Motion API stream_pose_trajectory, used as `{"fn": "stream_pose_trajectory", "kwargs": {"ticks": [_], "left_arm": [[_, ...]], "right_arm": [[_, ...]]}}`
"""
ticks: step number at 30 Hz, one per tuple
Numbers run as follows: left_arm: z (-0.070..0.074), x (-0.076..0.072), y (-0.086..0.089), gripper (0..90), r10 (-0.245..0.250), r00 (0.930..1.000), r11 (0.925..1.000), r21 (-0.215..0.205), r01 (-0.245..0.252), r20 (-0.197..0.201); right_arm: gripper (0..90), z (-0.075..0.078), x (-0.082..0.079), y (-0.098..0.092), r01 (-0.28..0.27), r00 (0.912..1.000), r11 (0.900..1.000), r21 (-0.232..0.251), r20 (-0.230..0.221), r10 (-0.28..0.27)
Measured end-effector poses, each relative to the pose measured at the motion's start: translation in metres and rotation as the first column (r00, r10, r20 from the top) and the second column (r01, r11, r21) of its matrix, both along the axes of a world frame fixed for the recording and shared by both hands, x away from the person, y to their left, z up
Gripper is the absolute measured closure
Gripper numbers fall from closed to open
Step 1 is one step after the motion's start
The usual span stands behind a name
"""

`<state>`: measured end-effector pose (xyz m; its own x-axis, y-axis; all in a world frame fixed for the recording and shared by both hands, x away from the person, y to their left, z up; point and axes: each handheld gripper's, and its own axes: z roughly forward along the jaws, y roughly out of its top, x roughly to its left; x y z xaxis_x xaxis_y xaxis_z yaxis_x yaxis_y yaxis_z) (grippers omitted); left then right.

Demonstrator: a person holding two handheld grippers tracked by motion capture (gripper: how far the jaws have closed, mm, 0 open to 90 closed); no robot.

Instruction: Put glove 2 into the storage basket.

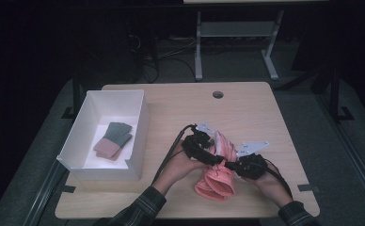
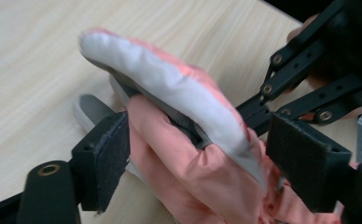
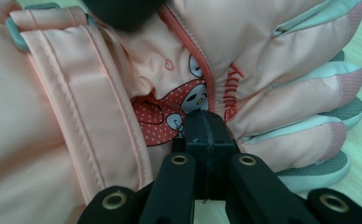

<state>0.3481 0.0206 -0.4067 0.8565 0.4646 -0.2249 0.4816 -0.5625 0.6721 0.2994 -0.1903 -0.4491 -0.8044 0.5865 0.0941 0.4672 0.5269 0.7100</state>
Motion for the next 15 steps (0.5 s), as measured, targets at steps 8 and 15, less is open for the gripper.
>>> {"fn": "stream_pose_trajectory", "kwargs": {"ticks": [8,15], "left_arm": [[-0.021,0.004,-0.001,16.1,0.025,0.9976,0.9997,-0.002,-0.025,-0.065],[-0.043,0.010,0.005,12.9,0.035,0.9858,0.9988,-0.029,-0.040,-0.164]], "right_arm": [[90.0,-0.001,0.000,0.000,-0.001,1.0000,1.000,-0.004,-0.002,0.001],[90.0,-0.003,0.000,0.001,-0.001,1.0000,1.000,-0.016,-0.006,0.000]]}}
